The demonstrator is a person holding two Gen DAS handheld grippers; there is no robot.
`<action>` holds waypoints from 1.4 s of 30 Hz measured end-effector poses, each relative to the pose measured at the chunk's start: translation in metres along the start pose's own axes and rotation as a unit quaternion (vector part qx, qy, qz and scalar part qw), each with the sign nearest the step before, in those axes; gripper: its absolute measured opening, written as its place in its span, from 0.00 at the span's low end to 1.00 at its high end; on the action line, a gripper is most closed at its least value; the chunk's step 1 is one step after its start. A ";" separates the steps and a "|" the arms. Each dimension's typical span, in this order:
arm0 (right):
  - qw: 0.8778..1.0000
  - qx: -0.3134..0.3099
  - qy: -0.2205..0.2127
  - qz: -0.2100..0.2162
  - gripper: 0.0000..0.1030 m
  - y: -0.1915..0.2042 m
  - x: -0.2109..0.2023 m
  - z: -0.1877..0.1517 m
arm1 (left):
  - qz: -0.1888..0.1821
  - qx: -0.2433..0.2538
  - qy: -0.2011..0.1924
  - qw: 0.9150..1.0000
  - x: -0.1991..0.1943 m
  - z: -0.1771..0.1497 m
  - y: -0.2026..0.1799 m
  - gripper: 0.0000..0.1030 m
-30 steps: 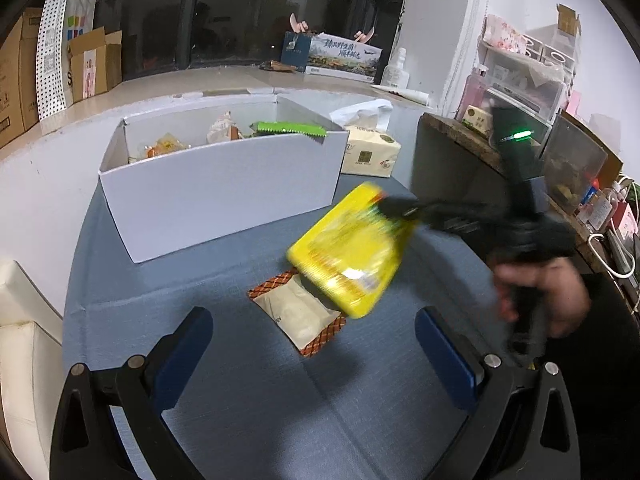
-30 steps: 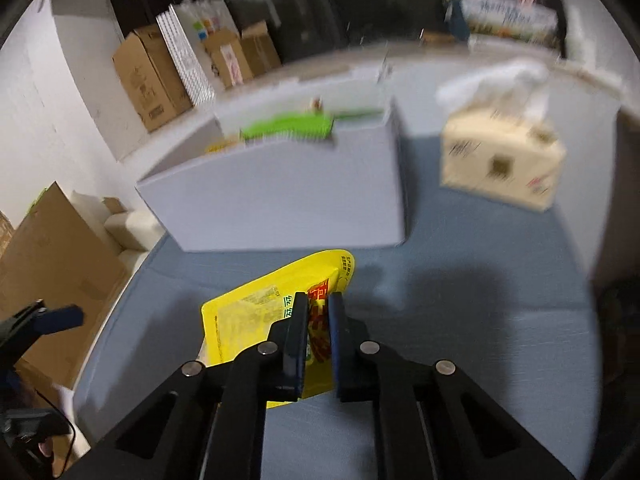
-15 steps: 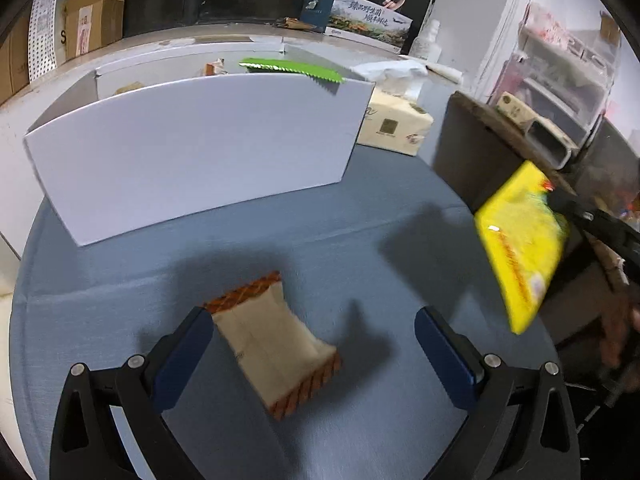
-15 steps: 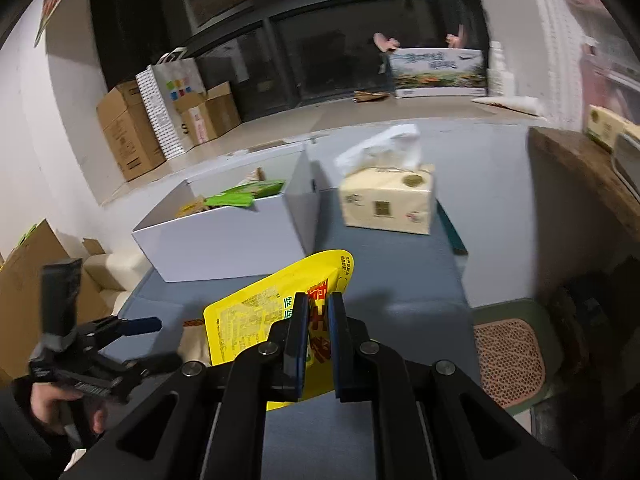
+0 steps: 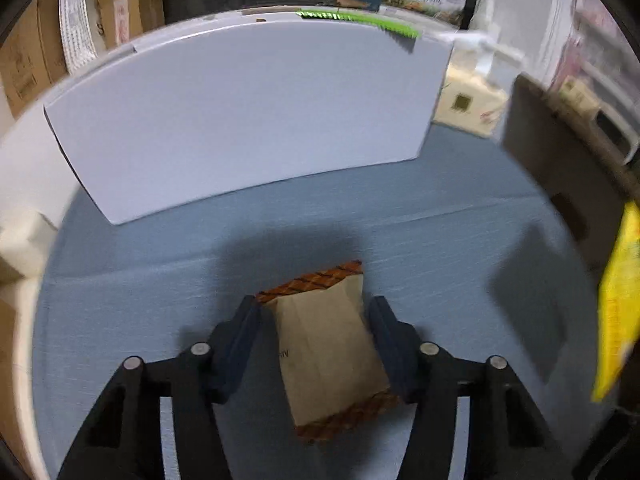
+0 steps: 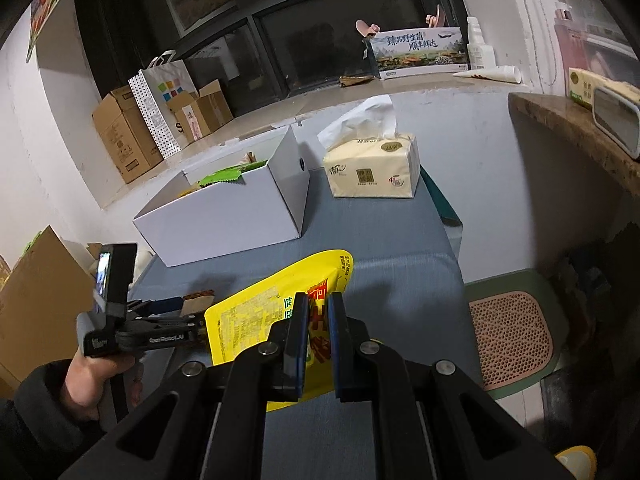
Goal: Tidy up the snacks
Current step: 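Lower both packs into the white box and open both tools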
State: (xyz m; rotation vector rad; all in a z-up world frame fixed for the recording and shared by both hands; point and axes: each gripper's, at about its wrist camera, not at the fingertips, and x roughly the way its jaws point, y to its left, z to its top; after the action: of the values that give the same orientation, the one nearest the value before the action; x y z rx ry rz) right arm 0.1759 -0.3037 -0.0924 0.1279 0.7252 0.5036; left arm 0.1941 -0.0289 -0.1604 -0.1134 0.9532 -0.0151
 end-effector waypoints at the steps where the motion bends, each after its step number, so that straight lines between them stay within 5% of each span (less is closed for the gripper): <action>1: 1.000 -0.002 0.002 0.002 0.09 0.002 0.001 0.000 | 0.003 0.016 -0.006 1.000 -0.004 -0.001 -0.002 0.46; 3: 1.000 -0.008 0.004 0.004 0.09 0.008 0.003 0.001 | 0.018 0.044 -0.031 0.998 -0.018 -0.002 -0.005 0.46; 12: 0.999 -0.041 -0.003 0.021 0.09 0.043 0.014 0.031 | -0.036 0.020 -0.124 0.991 -0.098 0.025 0.026 0.46; 22: 0.995 -0.058 -0.036 0.074 0.09 0.101 0.043 0.121 | -0.034 0.011 -0.209 0.977 -0.138 0.095 0.077 0.46; 38: 0.998 -0.050 -0.001 0.042 0.09 0.135 0.174 0.231 | 0.001 -0.008 -0.205 0.979 -0.083 0.186 0.123 0.47; 41: 0.997 -0.078 0.009 0.015 0.12 0.143 0.192 0.238 | 0.007 -0.021 -0.172 0.985 -0.061 0.193 0.131 0.84; 42: 0.996 -0.084 0.015 0.010 0.27 0.143 0.199 0.239 | 0.009 -0.032 -0.158 0.987 -0.054 0.193 0.135 1.00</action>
State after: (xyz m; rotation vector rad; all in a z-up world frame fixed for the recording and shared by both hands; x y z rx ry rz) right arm 0.4042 -0.0685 0.0064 -0.0290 0.7083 0.5841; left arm 0.3146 0.1256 -0.0198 -0.1609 0.6384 0.0485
